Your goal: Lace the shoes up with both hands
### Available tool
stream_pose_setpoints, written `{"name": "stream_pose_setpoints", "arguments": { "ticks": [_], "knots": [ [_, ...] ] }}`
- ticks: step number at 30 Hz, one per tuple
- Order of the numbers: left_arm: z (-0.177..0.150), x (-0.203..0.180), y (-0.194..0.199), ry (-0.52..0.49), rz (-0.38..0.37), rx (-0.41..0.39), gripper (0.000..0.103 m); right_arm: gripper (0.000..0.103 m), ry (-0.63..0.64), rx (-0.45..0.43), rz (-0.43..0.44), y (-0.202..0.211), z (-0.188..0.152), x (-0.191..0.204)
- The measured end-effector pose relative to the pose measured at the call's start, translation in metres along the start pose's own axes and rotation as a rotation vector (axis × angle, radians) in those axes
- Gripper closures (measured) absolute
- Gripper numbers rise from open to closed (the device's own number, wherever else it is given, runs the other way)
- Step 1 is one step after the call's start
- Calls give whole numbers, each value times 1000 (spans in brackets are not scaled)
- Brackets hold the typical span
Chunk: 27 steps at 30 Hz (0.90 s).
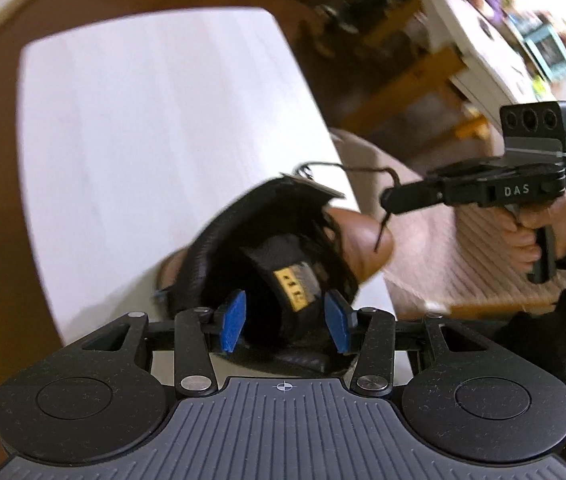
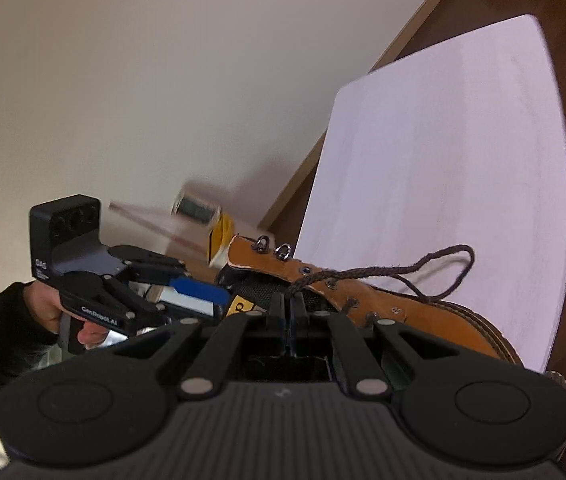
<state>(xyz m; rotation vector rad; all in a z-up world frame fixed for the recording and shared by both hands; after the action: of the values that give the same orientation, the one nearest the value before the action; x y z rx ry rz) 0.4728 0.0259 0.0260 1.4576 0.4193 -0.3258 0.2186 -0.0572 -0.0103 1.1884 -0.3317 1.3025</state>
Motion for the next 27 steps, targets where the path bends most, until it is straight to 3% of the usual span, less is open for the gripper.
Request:
{"name": "stream_pose_setpoints", "arguments": {
  "ticks": [3,6,10,14,21,22,24,27],
  "knots": [
    [6,0,-14,-35,-38,79,55,100,-18,-59,-12,2,-10,0],
    [13,2,-21,-61,-53,109,55,100,-41,-101,-13,-1,-18,-3],
    [21,8,-14,-21,-138,106,56,100,-80,-118,4,-4,-20,-9],
    [25,11,-13,-13,-151,126,64,100,-118,-123,-1,-1,-21,-17],
    [24,6,-27,18,-150,155,68,100,-134,-125,4,3,-18,-20],
    [22,5,-32,6,-142,159,71,100,-136,-124,7,2,-18,-19],
    [21,2,-38,-25,-136,151,86,100,-137,-113,17,-4,-18,-18],
    [18,-6,-31,-117,-136,109,90,100,-149,-104,28,-12,-18,-19]
  ]
}}
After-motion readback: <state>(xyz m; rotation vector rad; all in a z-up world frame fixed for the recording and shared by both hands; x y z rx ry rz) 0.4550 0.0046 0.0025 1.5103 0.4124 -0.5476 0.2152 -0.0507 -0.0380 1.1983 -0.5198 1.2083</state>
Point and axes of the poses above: each gripper's, at about its wrist camera, not at the fingertips, and y roughly against the way its jaws point, x to its left, z to its top, the point moved 4 cm from there along -y, roughly the way its jaws point, and after that the axes turned 9 degrees about y, right-handed, at the moved point
